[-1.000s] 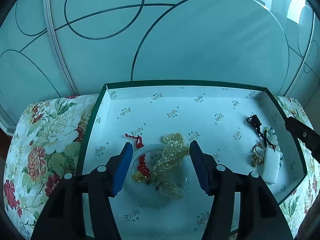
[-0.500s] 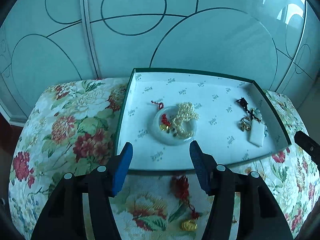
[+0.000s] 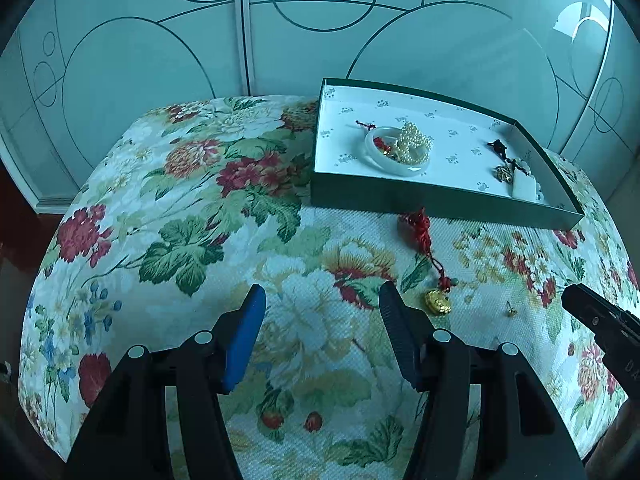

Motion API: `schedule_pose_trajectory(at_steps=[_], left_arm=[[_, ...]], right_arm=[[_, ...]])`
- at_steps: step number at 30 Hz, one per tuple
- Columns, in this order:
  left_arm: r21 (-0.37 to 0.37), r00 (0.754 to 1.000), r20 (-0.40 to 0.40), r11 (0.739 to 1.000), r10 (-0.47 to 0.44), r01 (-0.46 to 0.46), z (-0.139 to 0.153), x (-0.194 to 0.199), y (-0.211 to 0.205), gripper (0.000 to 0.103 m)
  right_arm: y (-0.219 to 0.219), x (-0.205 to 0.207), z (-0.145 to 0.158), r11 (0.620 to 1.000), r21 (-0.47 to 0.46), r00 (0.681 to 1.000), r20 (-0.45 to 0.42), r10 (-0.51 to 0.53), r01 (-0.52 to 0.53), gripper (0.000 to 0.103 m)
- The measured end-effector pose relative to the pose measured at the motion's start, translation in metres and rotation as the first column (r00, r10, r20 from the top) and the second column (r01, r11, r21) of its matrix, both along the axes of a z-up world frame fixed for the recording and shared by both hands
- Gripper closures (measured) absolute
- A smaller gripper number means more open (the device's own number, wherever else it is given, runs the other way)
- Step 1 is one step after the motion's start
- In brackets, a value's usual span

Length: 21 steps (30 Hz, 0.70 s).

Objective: Organize jewelry
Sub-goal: 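Withdraw both tools from the box toward the remaining jewelry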

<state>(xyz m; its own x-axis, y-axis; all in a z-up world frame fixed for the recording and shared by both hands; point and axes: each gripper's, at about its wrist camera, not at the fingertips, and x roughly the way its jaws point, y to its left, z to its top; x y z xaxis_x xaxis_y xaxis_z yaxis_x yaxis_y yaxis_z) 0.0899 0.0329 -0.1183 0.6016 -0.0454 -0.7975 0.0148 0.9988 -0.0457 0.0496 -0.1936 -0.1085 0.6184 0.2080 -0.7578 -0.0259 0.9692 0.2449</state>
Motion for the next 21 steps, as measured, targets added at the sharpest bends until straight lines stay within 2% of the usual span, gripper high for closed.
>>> schedule_pose_trajectory(at_steps=[9,21], left_arm=[[-0.014,0.999,0.000,0.999,0.032,-0.032,-0.004,-0.010,0.020,0.044],[-0.046,0.999,-0.011,0.998,0.032,-0.033,-0.011,-0.010,0.029,0.044]], right_arm=[[0.034,0.000,-0.012,0.998,-0.035,0.998,-0.020,0.051,-0.052,0.084],[0.045,0.011,-0.026,0.995,-0.083,0.998,-0.039,0.048,-0.051,0.084]])
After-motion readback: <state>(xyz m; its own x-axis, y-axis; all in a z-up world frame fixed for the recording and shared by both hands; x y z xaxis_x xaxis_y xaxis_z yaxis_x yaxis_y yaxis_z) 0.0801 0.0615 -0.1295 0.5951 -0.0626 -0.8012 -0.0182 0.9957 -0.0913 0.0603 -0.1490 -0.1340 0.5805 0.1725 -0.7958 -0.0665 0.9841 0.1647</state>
